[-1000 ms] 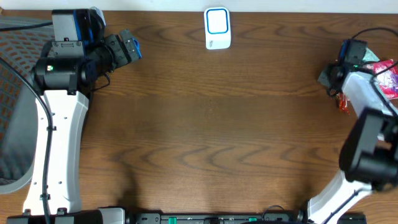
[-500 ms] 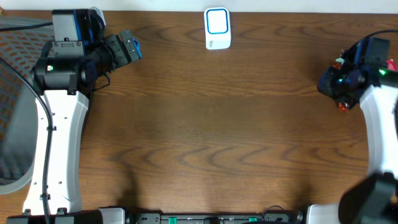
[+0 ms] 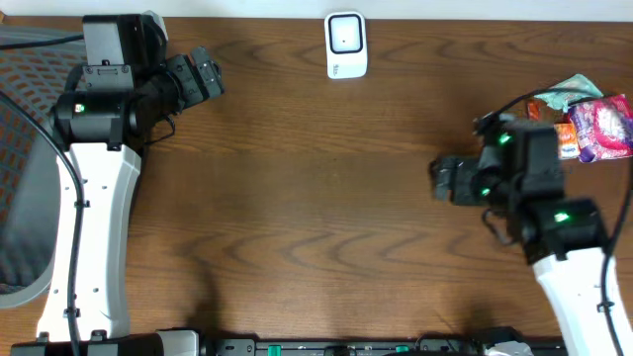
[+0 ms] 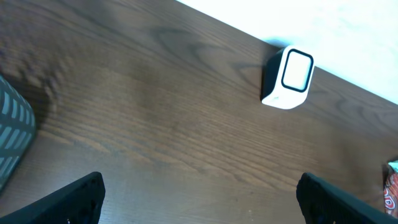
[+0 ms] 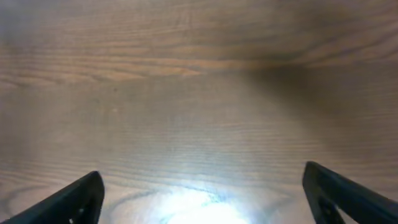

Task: Scan the item barcode

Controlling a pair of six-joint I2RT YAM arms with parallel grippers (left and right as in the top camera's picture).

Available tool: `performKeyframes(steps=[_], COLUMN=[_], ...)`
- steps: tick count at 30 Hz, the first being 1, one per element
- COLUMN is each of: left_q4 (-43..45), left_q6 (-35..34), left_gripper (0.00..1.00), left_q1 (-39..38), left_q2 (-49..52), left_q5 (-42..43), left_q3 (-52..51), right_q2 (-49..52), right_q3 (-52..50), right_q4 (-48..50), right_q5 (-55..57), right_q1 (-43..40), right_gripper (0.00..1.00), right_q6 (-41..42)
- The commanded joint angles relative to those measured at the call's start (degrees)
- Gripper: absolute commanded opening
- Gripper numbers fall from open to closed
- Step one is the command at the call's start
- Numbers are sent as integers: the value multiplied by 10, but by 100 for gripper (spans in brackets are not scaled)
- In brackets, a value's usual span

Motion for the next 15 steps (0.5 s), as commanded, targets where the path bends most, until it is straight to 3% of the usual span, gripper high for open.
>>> performKeyframes(steps=[1,15], left_q4=[0,0], left_q6=[5,5], left_gripper=[98,98], left_q1=[2,2], left_q2=[3,3], left_q5=[-2,-2], left_q3=[-2,-2], right_q2=[-2,5], right_q3=[-41,-90], right_q4=[20,-19], right_q5=[25,21], right_q1=[26,33], right_gripper=[99,99], right_q6=[71,103])
